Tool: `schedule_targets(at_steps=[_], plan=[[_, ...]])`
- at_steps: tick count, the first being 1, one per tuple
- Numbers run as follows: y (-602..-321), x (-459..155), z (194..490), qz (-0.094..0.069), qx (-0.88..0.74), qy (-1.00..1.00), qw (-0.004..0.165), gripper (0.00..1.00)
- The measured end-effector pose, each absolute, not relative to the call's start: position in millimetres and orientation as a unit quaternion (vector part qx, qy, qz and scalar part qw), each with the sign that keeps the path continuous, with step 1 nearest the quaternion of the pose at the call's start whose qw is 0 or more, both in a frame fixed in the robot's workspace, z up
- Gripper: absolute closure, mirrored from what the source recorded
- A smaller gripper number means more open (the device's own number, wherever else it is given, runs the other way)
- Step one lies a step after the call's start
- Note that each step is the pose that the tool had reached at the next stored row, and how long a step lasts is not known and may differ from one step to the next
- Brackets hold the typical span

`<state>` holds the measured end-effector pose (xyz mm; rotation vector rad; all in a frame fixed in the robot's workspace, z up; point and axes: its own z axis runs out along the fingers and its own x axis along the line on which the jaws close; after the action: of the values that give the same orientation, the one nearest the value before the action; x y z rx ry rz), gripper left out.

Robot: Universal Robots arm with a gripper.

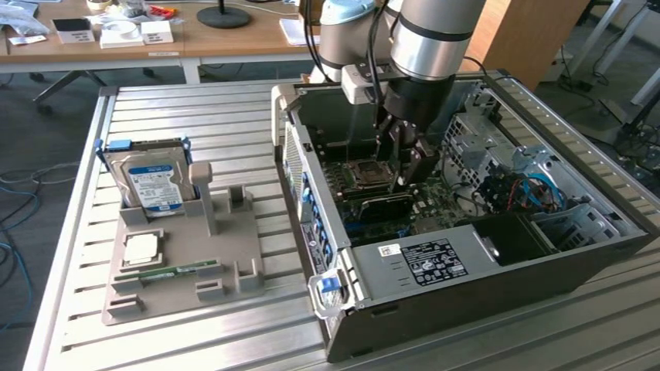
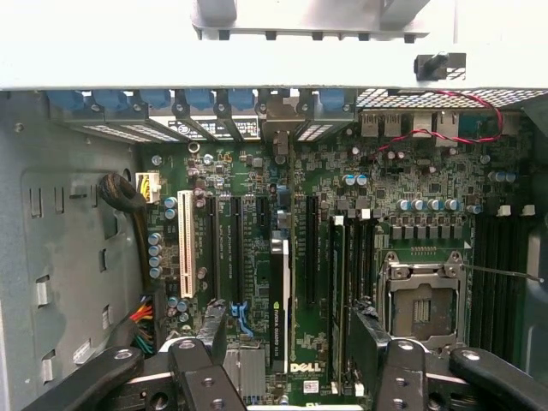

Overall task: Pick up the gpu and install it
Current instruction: 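Press down on the gpu until it lock into place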

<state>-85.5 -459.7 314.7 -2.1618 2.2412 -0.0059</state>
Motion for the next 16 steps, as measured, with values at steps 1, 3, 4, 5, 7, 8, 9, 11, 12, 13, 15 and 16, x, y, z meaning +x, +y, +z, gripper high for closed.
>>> schedule_targets(at_steps=[1, 3, 4, 5, 7, 8, 9, 11, 12, 13, 15, 16], plan=[[-459.7, -85.5, 314.7, -0.002, -0.694, 0.72, 0.014, 0.33], [-459.7, -85.5, 314.7, -0.002, -0.694, 0.72, 0.014, 0.39], [-459.7, -85.5, 314.7, -0.002, -0.694, 0.72, 0.014, 0.45], [-459.7, -85.5, 314.7, -0.002, -0.694, 0.72, 0.014, 0.51], [-459.7, -85.5, 314.7, -0.002, -0.694, 0.72, 0.014, 0.51], [-459.7, -85.5, 314.7, -0.002, -0.694, 0.72, 0.014, 0.56], [-459.7, -85.5, 314.7, -0.002, -0.694, 0.72, 0.014, 0.62], [-459.7, -85.5, 314.7, -0.002, -0.694, 0.72, 0.014, 0.68], [-459.7, -85.5, 314.7, -0.002, -0.694, 0.72, 0.014, 0.74], [-459.7, -85.5, 314.7, -0.002, -0.694, 0.72, 0.014, 0.8], [-459.7, -85.5, 314.7, -0.002, -0.694, 0.72, 0.014, 0.85], [-459.7, -85.5, 314.7, -0.002, -0.694, 0.72, 0.014, 0.85]])
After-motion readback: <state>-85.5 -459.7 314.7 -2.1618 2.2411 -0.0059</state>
